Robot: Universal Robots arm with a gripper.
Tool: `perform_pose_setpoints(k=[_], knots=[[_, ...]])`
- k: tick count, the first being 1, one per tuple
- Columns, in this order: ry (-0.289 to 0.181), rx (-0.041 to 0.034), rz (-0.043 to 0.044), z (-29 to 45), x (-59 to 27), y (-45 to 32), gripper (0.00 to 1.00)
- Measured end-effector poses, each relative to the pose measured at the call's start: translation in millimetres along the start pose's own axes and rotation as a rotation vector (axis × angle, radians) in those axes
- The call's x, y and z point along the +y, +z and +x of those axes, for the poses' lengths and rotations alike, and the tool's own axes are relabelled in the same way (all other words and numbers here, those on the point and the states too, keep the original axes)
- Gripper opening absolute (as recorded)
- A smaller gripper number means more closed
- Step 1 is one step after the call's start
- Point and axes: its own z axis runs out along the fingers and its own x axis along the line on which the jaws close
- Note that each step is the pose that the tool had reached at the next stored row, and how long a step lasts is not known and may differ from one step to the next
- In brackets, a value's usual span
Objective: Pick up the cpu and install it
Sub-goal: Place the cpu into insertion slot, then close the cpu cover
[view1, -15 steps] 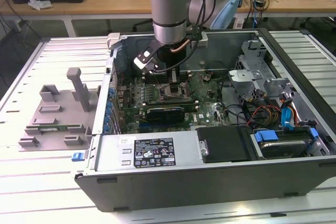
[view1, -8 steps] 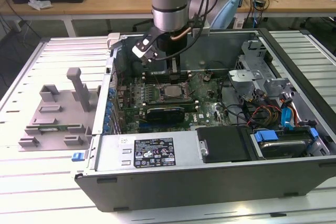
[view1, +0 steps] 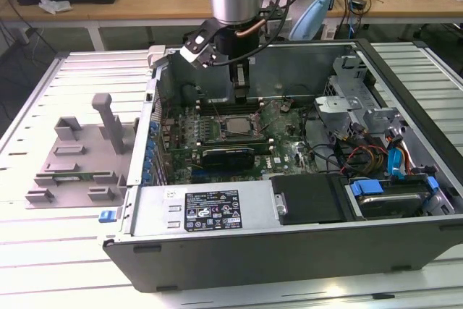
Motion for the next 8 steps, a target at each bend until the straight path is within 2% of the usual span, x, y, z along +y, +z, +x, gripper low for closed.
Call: perform_pose_setpoints(k=[8], knots=[[0.000, 0.0003, 0.0000, 0.0, 0.0, 0.0, 0.11]])
